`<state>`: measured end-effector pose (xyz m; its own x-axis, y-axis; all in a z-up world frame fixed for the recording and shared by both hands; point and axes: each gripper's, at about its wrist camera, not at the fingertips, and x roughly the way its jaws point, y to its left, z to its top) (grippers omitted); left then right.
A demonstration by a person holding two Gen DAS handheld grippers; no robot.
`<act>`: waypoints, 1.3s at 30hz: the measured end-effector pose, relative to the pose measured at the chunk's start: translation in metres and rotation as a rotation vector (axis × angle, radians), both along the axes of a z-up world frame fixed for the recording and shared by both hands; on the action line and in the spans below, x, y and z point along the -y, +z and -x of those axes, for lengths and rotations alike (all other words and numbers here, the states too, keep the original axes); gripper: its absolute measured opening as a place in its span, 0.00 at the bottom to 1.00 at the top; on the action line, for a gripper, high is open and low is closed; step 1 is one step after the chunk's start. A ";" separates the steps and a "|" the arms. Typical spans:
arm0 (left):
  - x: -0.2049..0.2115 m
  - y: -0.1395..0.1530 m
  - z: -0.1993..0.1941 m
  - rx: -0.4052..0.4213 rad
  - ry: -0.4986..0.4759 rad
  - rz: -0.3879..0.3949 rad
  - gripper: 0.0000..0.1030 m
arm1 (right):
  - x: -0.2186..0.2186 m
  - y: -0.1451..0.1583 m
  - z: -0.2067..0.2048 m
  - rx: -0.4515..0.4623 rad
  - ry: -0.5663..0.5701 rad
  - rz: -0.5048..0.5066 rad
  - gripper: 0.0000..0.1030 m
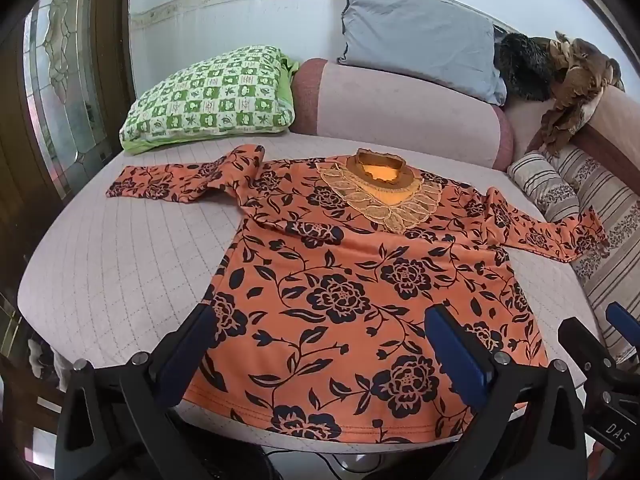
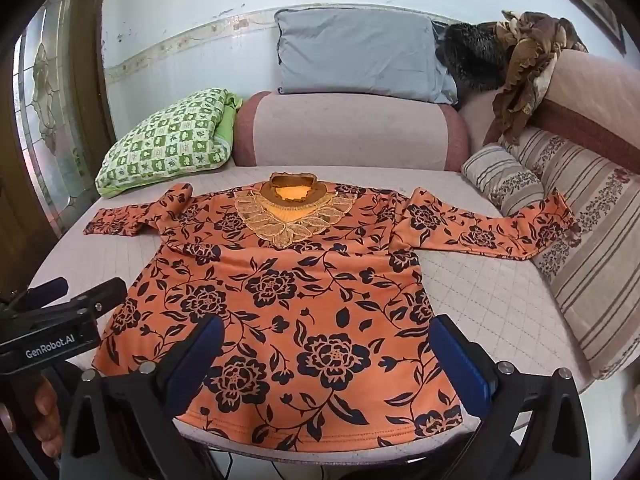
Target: Fold small clothes
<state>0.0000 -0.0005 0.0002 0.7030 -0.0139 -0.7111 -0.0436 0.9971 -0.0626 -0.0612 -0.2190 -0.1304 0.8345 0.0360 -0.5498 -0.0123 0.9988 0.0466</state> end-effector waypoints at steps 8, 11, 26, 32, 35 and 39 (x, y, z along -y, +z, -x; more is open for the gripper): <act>0.000 -0.001 -0.002 -0.004 0.002 0.006 1.00 | -0.006 0.004 -0.001 0.020 0.003 0.019 1.00; -0.003 -0.003 -0.001 0.001 0.003 0.013 1.00 | -0.007 0.005 -0.004 0.032 0.005 0.022 1.00; -0.004 0.003 0.003 0.015 0.003 0.002 1.00 | -0.006 0.005 0.001 0.036 -0.005 0.016 1.00; -0.002 0.003 0.004 0.017 0.001 -0.004 1.00 | -0.006 0.005 0.000 0.035 -0.003 0.013 1.00; -0.002 0.003 0.004 0.019 0.001 -0.003 1.00 | -0.006 0.005 0.000 0.035 -0.003 0.013 1.00; -0.002 0.002 0.004 0.019 0.001 -0.003 1.00 | -0.006 0.005 0.000 0.036 -0.004 0.013 1.00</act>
